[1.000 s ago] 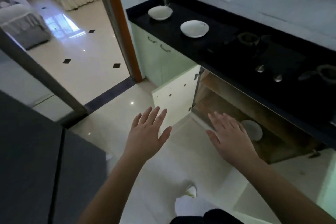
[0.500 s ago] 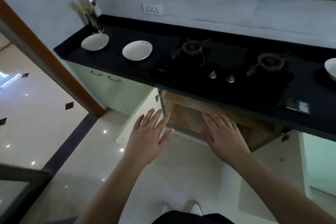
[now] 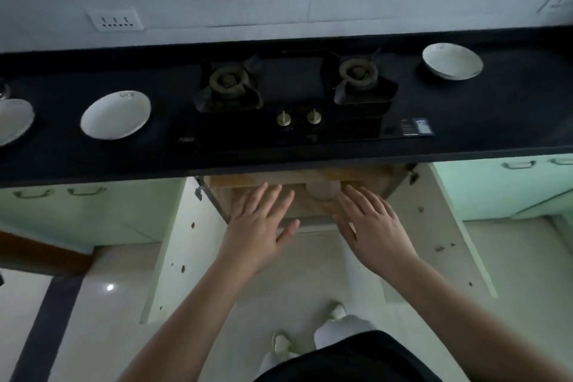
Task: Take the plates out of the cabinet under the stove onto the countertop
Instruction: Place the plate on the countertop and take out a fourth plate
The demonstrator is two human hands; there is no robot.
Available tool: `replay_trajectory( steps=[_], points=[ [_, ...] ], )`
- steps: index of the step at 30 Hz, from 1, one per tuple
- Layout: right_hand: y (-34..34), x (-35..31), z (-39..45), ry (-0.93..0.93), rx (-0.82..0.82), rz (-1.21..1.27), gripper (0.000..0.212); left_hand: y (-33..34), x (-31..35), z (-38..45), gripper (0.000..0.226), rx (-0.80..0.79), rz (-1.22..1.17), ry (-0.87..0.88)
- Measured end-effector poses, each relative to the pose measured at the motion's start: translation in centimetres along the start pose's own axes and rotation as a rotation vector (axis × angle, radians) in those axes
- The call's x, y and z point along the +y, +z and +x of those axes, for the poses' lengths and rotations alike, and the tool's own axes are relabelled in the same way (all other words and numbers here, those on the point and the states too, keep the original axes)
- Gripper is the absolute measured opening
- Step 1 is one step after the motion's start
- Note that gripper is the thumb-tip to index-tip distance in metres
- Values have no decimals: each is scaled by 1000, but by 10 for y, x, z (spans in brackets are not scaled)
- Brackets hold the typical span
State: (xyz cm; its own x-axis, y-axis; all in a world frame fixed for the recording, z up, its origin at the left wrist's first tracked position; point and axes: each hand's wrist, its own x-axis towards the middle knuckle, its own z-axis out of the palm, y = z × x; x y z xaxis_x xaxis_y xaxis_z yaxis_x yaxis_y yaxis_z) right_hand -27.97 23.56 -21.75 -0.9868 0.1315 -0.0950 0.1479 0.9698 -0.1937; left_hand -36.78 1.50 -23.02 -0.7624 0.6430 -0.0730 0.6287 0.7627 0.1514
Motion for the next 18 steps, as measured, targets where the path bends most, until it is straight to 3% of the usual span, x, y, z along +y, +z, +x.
replay_trajectory(
  steps=[9,18],
  points=[
    [27,45,13,115,-56,50,63,35,21,73,64,-76,-51,143],
    [113,111,100,60,-151,58,62,149,22,162,65,-171,-32,54]
  ],
)
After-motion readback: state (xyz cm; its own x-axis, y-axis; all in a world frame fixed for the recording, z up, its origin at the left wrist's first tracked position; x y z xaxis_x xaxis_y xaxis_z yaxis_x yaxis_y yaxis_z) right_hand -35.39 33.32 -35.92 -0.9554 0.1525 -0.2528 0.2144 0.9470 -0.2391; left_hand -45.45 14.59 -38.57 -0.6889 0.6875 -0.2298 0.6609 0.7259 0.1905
